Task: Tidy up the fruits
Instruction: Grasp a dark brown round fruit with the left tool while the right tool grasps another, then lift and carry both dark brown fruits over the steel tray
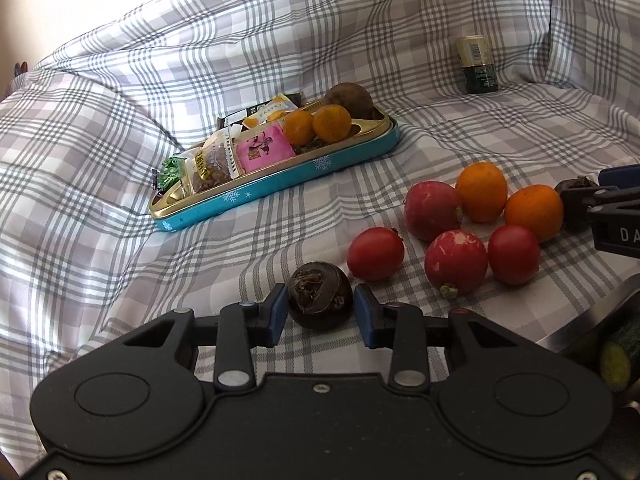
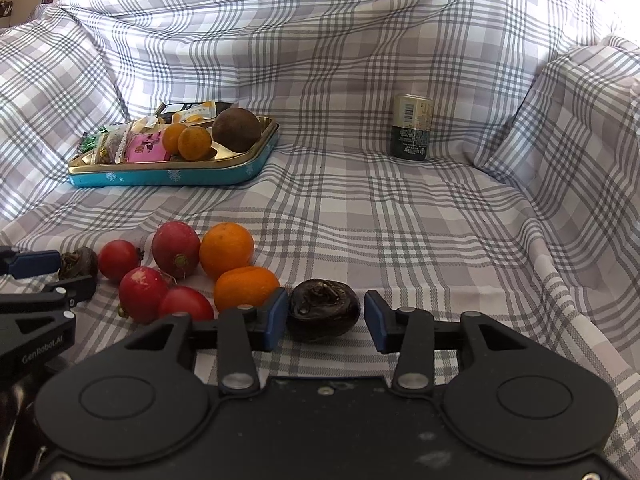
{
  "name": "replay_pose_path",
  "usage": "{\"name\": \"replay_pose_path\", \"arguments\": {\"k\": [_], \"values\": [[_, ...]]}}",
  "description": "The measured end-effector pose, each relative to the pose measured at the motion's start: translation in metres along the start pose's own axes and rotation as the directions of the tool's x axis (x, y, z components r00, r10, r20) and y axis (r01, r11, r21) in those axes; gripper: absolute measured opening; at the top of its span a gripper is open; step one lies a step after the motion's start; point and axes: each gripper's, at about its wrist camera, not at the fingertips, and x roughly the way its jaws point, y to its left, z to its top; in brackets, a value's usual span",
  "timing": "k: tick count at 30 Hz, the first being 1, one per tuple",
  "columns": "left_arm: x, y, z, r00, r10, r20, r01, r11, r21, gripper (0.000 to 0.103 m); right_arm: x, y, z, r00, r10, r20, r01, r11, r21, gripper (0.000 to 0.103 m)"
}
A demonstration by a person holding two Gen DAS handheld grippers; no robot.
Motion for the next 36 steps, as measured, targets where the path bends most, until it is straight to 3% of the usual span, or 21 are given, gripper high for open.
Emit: {"name": "replay_pose_path", "arguments": {"k": [16, 29, 32, 36], "values": [[0.011, 0.012, 0.005, 0.997, -0.045, -0.064, 0.041, 0.997, -0.059, 0.051, 0.001, -0.003, 0.001, 1.000, 0.009, -0.009, -0.008, 1.000, 0.025, 0.051], [0.015, 0.008, 0.012, 0.995, -0.026, -0.098, 0.024, 1.000, -0.020, 0.051, 0.006, -0.003, 0.002, 0.999, 0.015, -0.038, -0.014, 1.000, 0.023, 0.051], [0.016, 0.008, 0.014, 0.994, -0.023, -0.106, 0.022, 1.000, -0.008, 0.051, 0.015, -0.003, 0.001, 0.994, 0.023, -0.106, -0.023, 1.000, 0.009, 0.052], [0.016, 0.004, 0.014, 0.994, -0.009, -0.107, 0.012, 1.000, 0.029, 0.051, 0.014, -0.003, 0.001, 0.995, 0.020, -0.100, -0.019, 1.000, 0.012, 0.052]]}}
